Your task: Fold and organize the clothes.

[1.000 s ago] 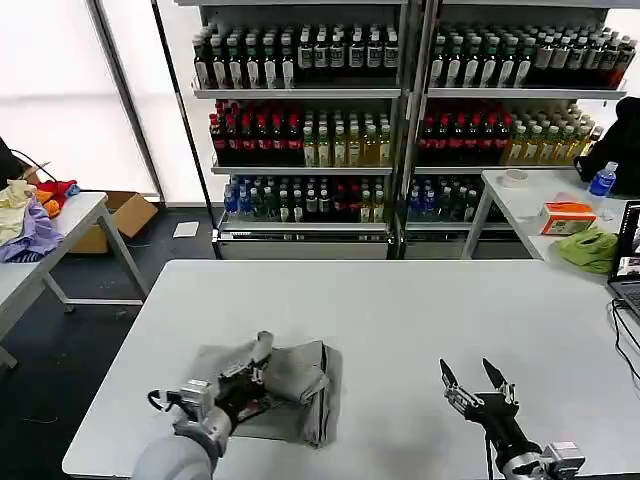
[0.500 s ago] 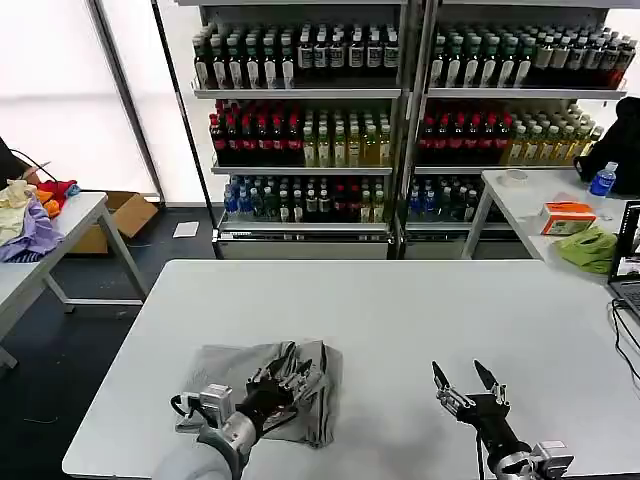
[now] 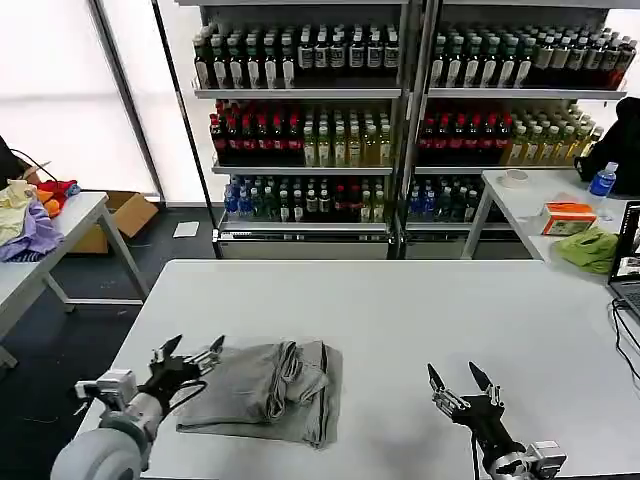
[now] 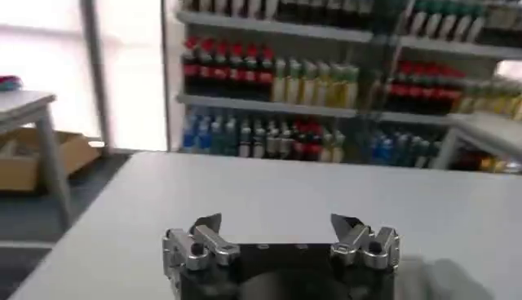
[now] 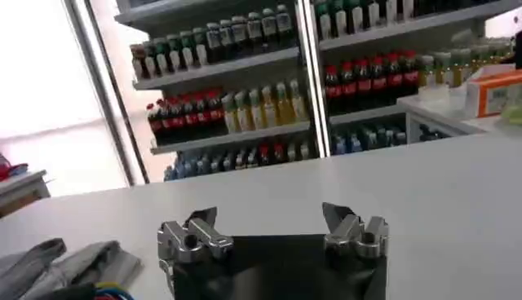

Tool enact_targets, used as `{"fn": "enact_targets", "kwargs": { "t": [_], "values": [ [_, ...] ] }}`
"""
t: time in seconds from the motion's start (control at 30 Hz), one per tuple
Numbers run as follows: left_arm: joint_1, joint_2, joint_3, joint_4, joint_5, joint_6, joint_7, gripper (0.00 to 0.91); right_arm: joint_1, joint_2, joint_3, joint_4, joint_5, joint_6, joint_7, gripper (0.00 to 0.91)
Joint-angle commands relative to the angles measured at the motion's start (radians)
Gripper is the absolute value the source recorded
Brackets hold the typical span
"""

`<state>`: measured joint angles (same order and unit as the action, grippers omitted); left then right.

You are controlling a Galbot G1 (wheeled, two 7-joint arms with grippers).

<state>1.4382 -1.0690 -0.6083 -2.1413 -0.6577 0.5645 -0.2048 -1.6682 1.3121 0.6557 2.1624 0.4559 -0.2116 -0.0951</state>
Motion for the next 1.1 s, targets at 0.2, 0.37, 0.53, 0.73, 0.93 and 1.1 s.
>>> {"fn": "enact_targets", "kwargs": {
  "t": [0.2, 0.37, 0.53, 0.73, 0.93, 1.1],
  "values": [
    [0.065, -0.114, -0.009, 0.194, 0.211, -0.021, 0.026, 0.907, 0.005, -0.001, 0.003, -0.008, -0.003, 0.0, 0.003, 0.907],
    [0.048, -0.14, 0.039, 0.173, 0.203, -0.009, 0.024, 0.907, 0.001, 0.0, 0.011, -0.011, 0.001, 0.007, 0.002, 0.907],
    [0.013, -0.154, 0.068, 0.193, 0.204, 0.0, 0.009, 0.907, 0.001, 0.005, 0.019, -0.021, 0.008, 0.016, 0.0, 0.907],
    [0.013, -0.168, 0.11, 0.187, 0.198, 0.002, 0.008, 0.484, 0.001, 0.012, 0.017, -0.028, 0.013, 0.02, 0.003, 0.907],
    [0.034, -0.194, 0.137, 0.176, 0.189, -0.018, 0.007, 0.02, 0.007, 0.01, 0.015, -0.031, 0.013, 0.02, 0.005, 0.907],
    [0.043, -0.203, 0.137, 0.173, 0.175, -0.036, 0.009, 0.02, 0.009, 0.011, 0.012, -0.032, 0.012, 0.02, 0.007, 0.907]
  ]
}}
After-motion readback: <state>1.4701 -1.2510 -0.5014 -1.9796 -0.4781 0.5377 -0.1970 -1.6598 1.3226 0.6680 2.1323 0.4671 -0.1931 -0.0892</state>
